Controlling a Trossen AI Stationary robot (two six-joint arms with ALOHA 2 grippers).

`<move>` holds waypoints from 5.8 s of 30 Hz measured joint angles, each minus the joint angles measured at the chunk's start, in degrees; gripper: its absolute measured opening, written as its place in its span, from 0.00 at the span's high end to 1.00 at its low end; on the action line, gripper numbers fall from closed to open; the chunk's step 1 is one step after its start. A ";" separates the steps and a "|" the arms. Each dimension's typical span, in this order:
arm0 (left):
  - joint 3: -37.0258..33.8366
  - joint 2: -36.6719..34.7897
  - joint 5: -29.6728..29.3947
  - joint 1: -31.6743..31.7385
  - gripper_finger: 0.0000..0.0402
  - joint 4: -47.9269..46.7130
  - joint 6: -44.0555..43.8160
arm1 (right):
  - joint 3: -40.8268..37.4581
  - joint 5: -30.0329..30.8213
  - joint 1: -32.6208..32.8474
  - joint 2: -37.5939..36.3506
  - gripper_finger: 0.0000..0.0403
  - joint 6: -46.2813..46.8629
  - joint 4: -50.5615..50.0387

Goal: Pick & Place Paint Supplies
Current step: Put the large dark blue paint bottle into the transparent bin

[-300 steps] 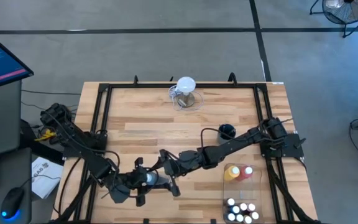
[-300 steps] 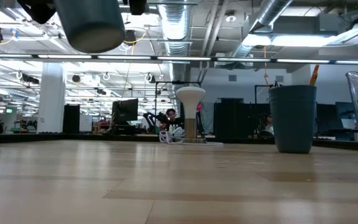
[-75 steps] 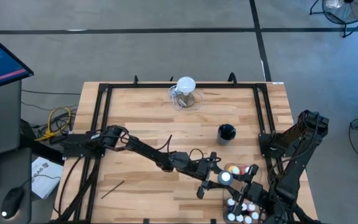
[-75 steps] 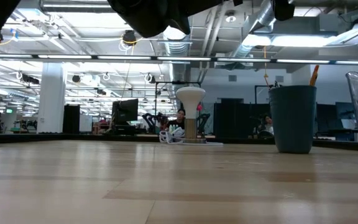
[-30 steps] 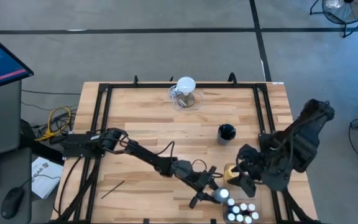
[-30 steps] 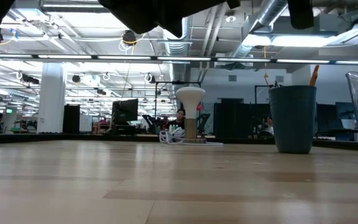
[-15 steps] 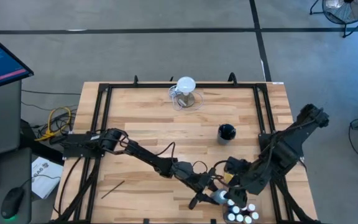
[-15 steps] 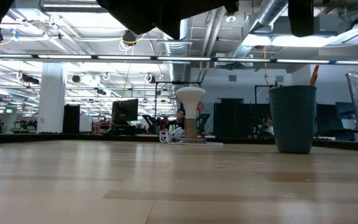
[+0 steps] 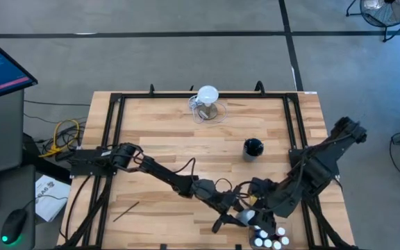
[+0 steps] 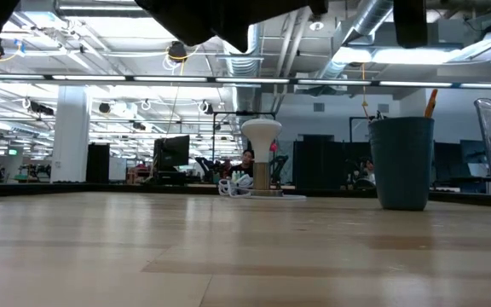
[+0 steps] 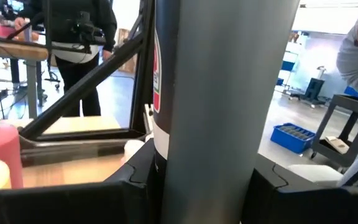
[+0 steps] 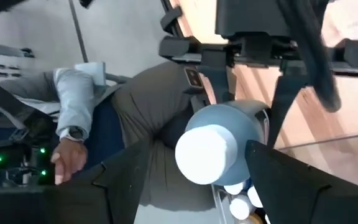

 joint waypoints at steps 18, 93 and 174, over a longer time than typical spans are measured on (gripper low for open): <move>-0.35 0.50 -1.08 0.04 0.70 -3.16 -2.16 | 0.08 -2.68 -1.91 4.17 0.35 0.30 -7.09; -0.02 0.13 -0.71 0.09 0.65 -0.83 -3.23 | -0.05 1.95 -2.49 4.75 0.52 1.87 -9.59; -27.63 -24.61 -11.28 -0.02 0.31 7.71 5.19 | -6.50 24.77 23.40 16.83 0.73 56.76 -32.93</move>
